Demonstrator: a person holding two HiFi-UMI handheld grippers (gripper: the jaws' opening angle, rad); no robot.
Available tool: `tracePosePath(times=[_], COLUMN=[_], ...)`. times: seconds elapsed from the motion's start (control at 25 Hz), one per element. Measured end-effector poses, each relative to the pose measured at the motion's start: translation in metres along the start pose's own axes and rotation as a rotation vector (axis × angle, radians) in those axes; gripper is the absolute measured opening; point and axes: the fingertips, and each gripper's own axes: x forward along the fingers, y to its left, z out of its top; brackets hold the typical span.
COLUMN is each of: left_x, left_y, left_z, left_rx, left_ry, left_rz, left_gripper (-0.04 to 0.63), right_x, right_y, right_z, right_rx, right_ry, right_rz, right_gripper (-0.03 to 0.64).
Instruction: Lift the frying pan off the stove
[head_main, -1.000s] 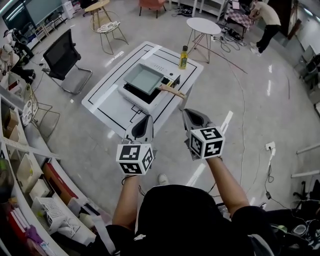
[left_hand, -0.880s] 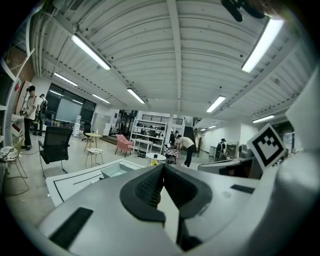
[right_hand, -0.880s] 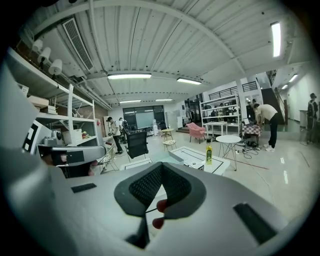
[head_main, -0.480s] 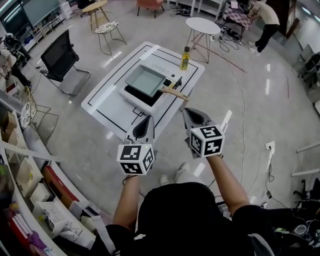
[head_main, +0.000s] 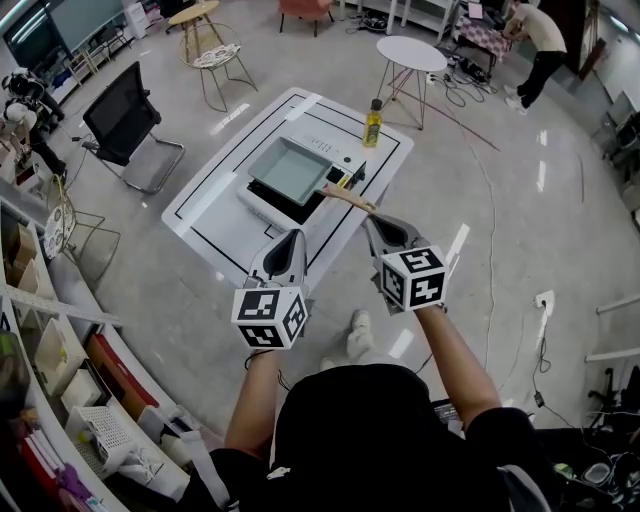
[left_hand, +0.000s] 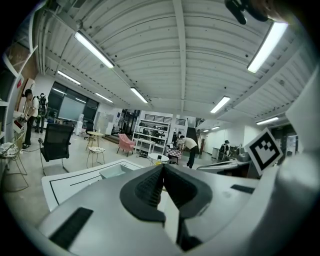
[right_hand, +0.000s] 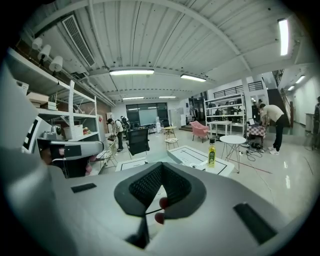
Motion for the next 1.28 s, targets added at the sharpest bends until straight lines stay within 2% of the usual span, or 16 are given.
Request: tracePosePath(times=[0.28, 0.6, 1.24, 1.28], left_x=[0.039, 0.083, 0.125, 0.127], left_y=[0.008, 0.019, 0.054, 0.057], left_z=[0.009, 0.011, -0.004, -0.005], left_rx=[0.002, -0.011, -0.069, -0.071], left_ry=[0.0, 0.005, 0.034, 0.035], left_rz=[0.018, 0.049, 0.183, 0.19], left_gripper=[0.011, 0.011, 0.011, 0.011], right_x=[0.033, 0.073, 0.153, 0.157], right_y=[-0.025, -0.051, -0.059, -0.058], right_z=[0.009, 0.011, -0.028, -0.03], right_rx=[-0.098, -0.121, -0.214, -0.213], right_ry=[0.037, 0.102, 0.316, 0.329], right_rz=[0.023, 0.102, 0.285, 0.299], right_gripper=[0.002, 0.002, 0.005, 0.022])
